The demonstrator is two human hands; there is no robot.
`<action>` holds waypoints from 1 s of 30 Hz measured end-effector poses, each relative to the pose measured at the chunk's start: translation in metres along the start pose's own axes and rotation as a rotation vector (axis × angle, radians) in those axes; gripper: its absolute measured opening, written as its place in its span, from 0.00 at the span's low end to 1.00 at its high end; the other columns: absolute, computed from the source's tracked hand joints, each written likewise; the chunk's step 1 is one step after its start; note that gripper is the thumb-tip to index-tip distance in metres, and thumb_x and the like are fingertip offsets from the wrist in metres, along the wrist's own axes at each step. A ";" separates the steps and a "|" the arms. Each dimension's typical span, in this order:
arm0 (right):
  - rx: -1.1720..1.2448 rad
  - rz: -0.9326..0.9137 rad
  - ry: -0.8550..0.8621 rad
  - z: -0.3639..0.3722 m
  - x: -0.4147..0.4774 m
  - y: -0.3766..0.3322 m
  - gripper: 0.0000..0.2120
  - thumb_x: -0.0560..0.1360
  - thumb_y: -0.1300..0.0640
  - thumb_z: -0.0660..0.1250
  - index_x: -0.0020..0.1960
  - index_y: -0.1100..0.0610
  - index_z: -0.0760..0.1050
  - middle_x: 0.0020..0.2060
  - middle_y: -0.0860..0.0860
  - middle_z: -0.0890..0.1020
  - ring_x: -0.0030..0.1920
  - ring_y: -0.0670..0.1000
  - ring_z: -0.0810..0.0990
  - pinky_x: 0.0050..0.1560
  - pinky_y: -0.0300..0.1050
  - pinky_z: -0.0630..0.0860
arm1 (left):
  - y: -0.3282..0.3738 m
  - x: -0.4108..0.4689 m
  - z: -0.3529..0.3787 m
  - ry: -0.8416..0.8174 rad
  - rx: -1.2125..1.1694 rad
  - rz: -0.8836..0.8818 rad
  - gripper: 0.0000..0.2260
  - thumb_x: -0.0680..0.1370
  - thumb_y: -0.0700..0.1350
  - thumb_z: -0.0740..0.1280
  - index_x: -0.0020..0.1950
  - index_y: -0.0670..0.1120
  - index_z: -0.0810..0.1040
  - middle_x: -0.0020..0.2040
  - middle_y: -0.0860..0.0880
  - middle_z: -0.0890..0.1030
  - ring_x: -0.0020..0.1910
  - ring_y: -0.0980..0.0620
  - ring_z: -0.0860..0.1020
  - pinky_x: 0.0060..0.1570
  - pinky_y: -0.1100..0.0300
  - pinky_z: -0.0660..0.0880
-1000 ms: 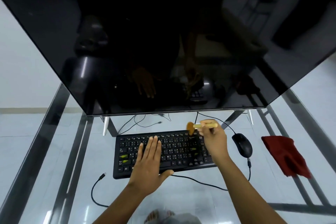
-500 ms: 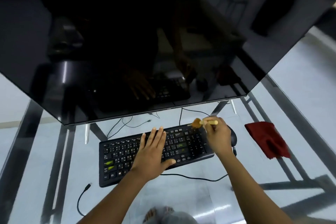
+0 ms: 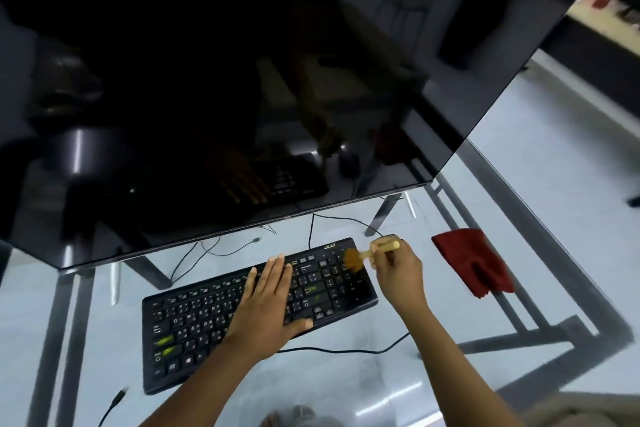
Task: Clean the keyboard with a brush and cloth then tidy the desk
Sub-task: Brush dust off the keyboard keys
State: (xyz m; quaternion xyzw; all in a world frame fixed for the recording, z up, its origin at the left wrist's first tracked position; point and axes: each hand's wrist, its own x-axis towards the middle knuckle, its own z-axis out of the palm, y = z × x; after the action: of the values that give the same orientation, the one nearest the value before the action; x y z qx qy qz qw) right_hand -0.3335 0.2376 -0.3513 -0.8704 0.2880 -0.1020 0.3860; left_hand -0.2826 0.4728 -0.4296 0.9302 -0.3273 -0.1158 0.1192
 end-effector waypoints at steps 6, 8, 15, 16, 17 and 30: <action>0.060 -0.039 -0.136 -0.009 -0.018 0.008 0.05 0.78 0.63 0.64 0.45 0.56 0.77 0.36 0.50 0.84 0.38 0.50 0.83 0.41 0.43 0.80 | -0.002 0.001 0.000 0.021 -0.033 0.013 0.47 0.70 0.75 0.51 0.78 0.47 0.40 0.77 0.51 0.36 0.75 0.54 0.32 0.71 0.53 0.32; 0.032 -0.026 0.005 -0.015 -0.018 0.015 0.06 0.77 0.62 0.67 0.45 0.51 0.77 0.38 0.47 0.83 0.39 0.48 0.82 0.42 0.40 0.79 | -0.003 0.000 0.002 0.013 -0.025 0.021 0.47 0.71 0.75 0.52 0.78 0.47 0.40 0.77 0.51 0.36 0.75 0.54 0.32 0.71 0.53 0.32; 0.039 -0.008 -0.073 -0.023 -0.026 0.020 0.07 0.77 0.63 0.64 0.43 0.53 0.77 0.34 0.46 0.83 0.35 0.48 0.82 0.38 0.42 0.80 | -0.007 0.003 0.010 0.046 -0.005 0.037 0.47 0.71 0.76 0.51 0.78 0.46 0.45 0.79 0.50 0.42 0.76 0.55 0.35 0.71 0.51 0.36; 0.036 -0.005 -0.009 -0.026 -0.024 0.021 0.08 0.77 0.63 0.65 0.43 0.51 0.77 0.36 0.46 0.82 0.35 0.48 0.81 0.38 0.42 0.79 | -0.007 0.003 0.010 0.047 -0.012 0.039 0.47 0.71 0.76 0.51 0.78 0.47 0.43 0.78 0.50 0.40 0.75 0.56 0.34 0.71 0.51 0.35; 0.059 -0.001 0.001 -0.027 -0.024 0.019 0.08 0.77 0.63 0.65 0.43 0.51 0.77 0.36 0.47 0.82 0.36 0.47 0.81 0.38 0.41 0.78 | -0.006 0.003 0.010 0.049 -0.012 0.040 0.47 0.71 0.76 0.51 0.78 0.47 0.42 0.78 0.51 0.39 0.75 0.56 0.33 0.71 0.51 0.35; 0.210 0.035 -0.068 0.010 0.000 -0.010 0.05 0.77 0.60 0.66 0.44 0.51 0.77 0.39 0.50 0.84 0.40 0.48 0.84 0.43 0.38 0.79 | -0.009 0.001 0.008 -0.022 0.045 0.026 0.46 0.71 0.77 0.50 0.76 0.44 0.60 0.77 0.46 0.58 0.77 0.51 0.50 0.71 0.51 0.44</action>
State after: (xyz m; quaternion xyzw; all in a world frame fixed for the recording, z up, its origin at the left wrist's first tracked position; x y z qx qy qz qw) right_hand -0.3249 0.2489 -0.3515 -0.8230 0.2776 -0.0954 0.4864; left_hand -0.2792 0.4780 -0.4404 0.9269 -0.3433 -0.1170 0.0963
